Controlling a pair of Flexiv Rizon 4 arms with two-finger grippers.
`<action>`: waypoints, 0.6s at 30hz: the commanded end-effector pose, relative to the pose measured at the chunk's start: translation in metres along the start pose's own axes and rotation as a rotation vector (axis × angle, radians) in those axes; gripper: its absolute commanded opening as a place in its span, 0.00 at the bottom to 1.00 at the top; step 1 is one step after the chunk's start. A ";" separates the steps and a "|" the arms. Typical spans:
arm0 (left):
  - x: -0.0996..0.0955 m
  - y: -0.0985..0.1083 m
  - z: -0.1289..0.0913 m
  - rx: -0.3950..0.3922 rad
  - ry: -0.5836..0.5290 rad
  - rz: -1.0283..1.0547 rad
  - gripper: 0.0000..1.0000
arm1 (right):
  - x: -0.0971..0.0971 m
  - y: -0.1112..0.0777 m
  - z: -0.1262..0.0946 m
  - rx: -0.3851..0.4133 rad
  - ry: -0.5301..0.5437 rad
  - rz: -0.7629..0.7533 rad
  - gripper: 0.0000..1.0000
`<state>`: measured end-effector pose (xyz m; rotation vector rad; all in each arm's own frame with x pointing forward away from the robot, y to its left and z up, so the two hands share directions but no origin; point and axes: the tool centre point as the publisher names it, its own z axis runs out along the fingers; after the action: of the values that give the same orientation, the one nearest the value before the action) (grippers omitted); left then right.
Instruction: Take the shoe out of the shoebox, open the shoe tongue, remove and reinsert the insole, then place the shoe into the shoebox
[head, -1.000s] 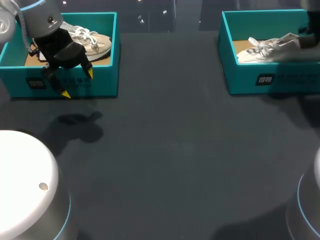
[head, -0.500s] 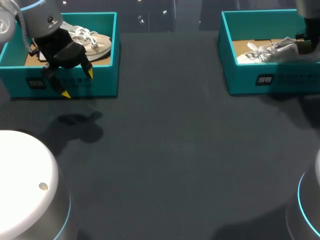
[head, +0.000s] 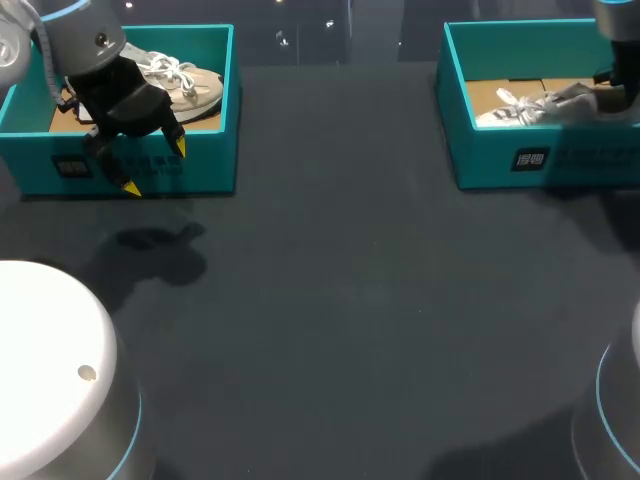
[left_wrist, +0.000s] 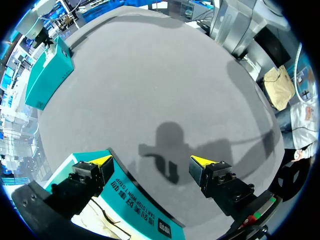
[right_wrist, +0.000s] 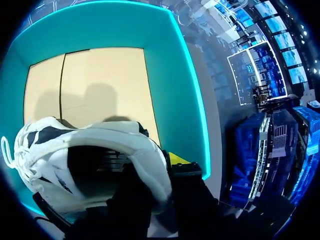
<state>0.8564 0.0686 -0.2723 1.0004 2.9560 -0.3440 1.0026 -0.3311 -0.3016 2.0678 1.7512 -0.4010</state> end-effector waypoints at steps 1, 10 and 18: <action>0.000 0.000 0.000 -0.003 0.002 0.000 1.00 | -0.003 0.001 0.003 -0.001 0.011 0.000 0.00; 0.000 0.000 0.000 -0.003 0.002 0.000 1.00 | 0.004 0.002 0.019 0.017 0.036 -0.024 0.00; 0.000 0.000 0.000 -0.003 0.002 0.000 1.00 | 0.010 0.006 0.029 0.023 0.033 -0.037 0.00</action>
<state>0.8564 0.0686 -0.2723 1.0004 2.9560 -0.3440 1.0057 -0.3368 -0.3279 2.0699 1.8134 -0.3918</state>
